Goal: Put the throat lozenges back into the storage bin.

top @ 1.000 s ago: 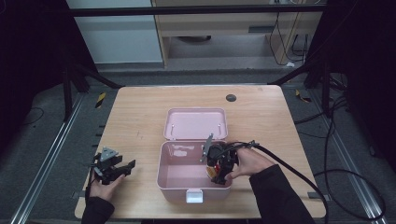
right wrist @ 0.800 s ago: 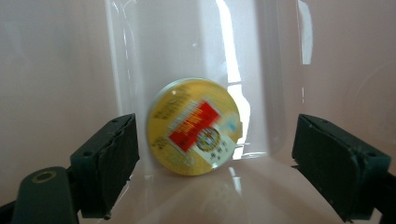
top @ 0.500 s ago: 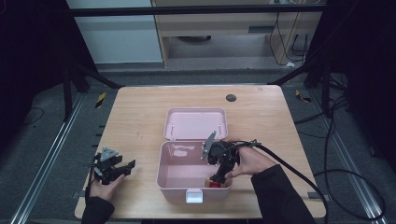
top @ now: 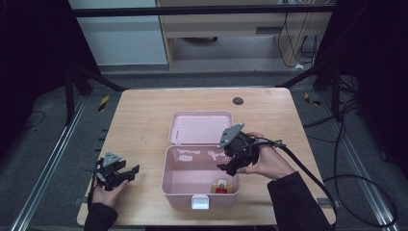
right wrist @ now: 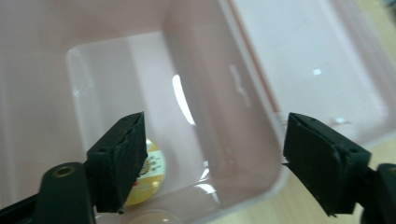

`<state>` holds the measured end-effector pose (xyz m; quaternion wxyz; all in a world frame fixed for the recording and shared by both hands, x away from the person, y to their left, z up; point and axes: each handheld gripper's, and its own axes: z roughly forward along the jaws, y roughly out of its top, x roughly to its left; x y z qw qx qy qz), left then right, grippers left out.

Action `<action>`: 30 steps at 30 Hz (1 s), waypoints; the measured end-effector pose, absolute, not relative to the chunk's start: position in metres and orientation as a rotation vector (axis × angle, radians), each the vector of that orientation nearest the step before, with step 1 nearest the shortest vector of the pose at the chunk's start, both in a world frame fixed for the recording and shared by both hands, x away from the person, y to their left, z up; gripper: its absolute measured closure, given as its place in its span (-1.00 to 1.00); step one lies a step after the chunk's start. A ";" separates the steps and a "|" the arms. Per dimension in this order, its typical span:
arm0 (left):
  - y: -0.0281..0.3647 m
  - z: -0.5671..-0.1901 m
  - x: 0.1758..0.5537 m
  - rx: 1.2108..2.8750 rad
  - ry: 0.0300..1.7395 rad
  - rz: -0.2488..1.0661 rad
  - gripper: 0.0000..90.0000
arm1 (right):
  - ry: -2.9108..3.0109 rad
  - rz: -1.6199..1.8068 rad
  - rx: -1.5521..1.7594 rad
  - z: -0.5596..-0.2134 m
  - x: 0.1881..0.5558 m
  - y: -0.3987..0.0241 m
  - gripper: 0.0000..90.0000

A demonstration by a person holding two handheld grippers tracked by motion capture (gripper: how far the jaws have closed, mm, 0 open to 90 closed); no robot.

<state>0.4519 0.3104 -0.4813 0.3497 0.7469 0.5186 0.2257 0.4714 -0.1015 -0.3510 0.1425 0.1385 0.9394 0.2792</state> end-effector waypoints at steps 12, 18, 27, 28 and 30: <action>0.311 -0.481 0.452 1.925 1.345 0.580 -0.15 | 2.387 1.014 0.711 -0.339 0.464 -0.154 -0.63; 0.310 -0.482 0.452 1.921 1.346 0.583 -0.16 | 2.187 1.122 0.945 -0.353 0.457 -0.195 -0.68; 0.308 -0.482 0.453 1.921 1.349 0.580 -0.17 | 1.970 1.226 1.140 -0.398 0.443 -0.245 -0.74; 0.308 -0.482 0.453 1.921 1.348 0.581 -0.17 | 1.965 1.224 1.156 -0.404 0.442 -0.249 -0.74; 0.309 -0.482 0.453 1.920 1.349 0.582 -0.18 | 1.943 1.220 1.184 -0.415 0.441 -0.255 -0.74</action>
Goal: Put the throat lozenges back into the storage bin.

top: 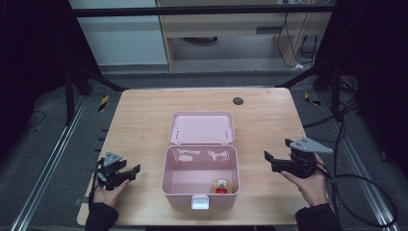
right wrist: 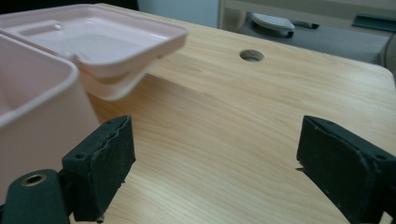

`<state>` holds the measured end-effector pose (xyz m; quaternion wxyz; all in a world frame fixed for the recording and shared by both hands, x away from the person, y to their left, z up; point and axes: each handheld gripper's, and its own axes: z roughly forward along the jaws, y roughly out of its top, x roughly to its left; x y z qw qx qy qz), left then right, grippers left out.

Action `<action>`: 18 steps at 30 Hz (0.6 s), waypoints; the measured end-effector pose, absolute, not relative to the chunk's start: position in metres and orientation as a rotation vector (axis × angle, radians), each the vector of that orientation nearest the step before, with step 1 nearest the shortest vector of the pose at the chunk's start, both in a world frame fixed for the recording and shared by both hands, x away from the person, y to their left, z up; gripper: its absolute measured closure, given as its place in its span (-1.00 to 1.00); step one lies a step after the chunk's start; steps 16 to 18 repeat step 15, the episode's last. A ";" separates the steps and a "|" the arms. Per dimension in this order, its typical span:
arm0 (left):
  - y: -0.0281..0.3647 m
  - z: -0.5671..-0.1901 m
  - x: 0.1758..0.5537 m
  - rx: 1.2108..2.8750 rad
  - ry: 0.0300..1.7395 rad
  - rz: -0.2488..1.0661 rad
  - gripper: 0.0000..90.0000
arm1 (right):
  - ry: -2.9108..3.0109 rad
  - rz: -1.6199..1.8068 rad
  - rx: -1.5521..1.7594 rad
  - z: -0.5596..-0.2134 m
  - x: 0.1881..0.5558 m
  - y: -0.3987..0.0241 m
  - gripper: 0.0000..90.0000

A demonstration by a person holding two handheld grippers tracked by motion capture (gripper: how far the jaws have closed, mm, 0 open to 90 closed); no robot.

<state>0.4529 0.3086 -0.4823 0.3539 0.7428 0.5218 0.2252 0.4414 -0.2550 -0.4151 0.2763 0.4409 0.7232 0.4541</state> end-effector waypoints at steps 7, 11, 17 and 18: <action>0.309 -0.484 0.452 1.916 1.352 0.581 -0.20 | 1.874 1.176 1.262 -0.441 0.446 -0.276 -0.76; 0.310 -0.485 0.454 1.913 1.359 0.581 -0.23 | 1.872 1.137 1.304 -0.458 0.447 -0.287 -0.79; 0.311 -0.486 0.455 1.905 1.360 0.581 -0.26 | 1.857 1.086 1.348 -0.471 0.448 -0.297 -0.81; 0.311 -0.486 0.455 1.905 1.360 0.581 -0.26 | 1.857 1.086 1.348 -0.471 0.448 -0.297 -0.81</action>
